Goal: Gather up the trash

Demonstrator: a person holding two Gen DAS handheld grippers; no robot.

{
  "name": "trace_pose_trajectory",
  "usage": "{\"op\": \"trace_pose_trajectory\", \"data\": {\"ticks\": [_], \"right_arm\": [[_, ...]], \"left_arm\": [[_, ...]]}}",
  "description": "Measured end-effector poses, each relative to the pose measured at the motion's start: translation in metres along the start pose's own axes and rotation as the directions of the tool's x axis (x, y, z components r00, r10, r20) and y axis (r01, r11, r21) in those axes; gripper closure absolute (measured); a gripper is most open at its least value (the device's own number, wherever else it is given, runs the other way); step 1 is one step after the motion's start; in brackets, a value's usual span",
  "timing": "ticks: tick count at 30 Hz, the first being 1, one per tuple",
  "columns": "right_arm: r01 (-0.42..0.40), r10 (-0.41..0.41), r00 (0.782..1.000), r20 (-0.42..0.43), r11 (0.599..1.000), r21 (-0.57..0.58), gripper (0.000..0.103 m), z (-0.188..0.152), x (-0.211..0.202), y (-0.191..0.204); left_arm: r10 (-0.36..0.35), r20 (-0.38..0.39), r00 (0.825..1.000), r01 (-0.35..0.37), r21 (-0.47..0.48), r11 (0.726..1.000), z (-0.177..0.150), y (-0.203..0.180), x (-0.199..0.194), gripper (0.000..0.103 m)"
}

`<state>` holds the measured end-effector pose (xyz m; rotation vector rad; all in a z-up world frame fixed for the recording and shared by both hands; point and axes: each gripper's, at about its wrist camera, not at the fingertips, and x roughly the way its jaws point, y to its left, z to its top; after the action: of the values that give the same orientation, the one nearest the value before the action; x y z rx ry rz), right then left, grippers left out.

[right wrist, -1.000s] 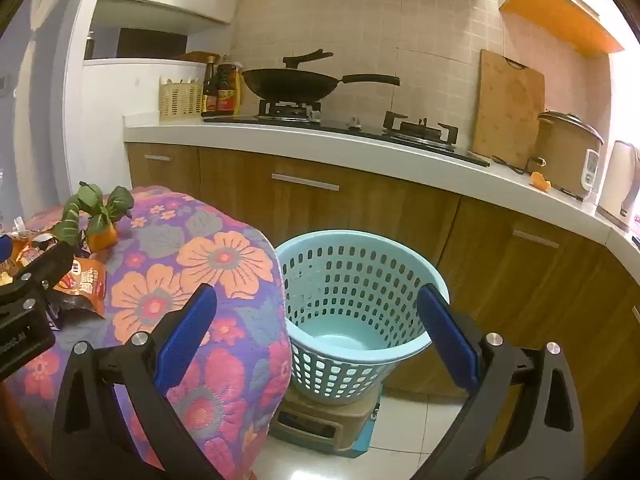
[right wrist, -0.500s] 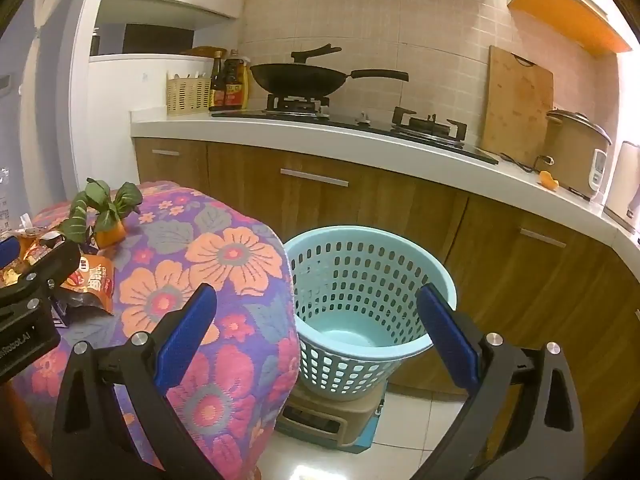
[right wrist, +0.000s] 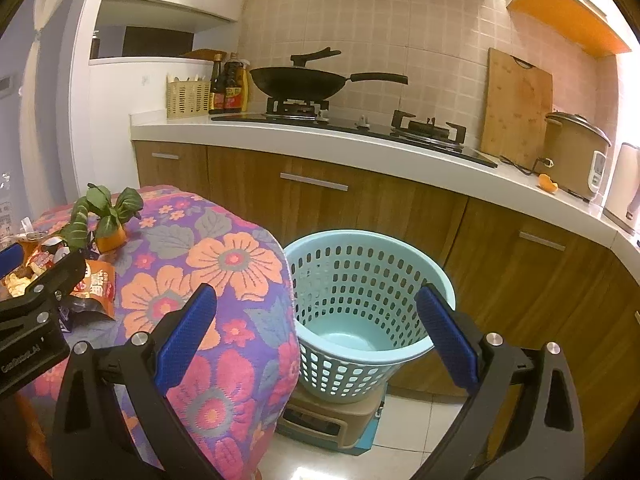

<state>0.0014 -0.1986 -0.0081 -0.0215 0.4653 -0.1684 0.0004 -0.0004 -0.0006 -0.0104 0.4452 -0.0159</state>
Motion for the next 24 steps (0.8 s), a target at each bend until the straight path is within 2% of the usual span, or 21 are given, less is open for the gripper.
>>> {"op": "trace_pose_trajectory", "data": {"ticks": [24], "right_arm": [[0.025,-0.025,1.0,0.009,1.0,0.006,0.008,0.0003,-0.0016,-0.0039]], "left_arm": [[0.002,0.001,1.0,-0.002,0.0,1.0,-0.0008,0.0017,-0.0009,0.008]]}}
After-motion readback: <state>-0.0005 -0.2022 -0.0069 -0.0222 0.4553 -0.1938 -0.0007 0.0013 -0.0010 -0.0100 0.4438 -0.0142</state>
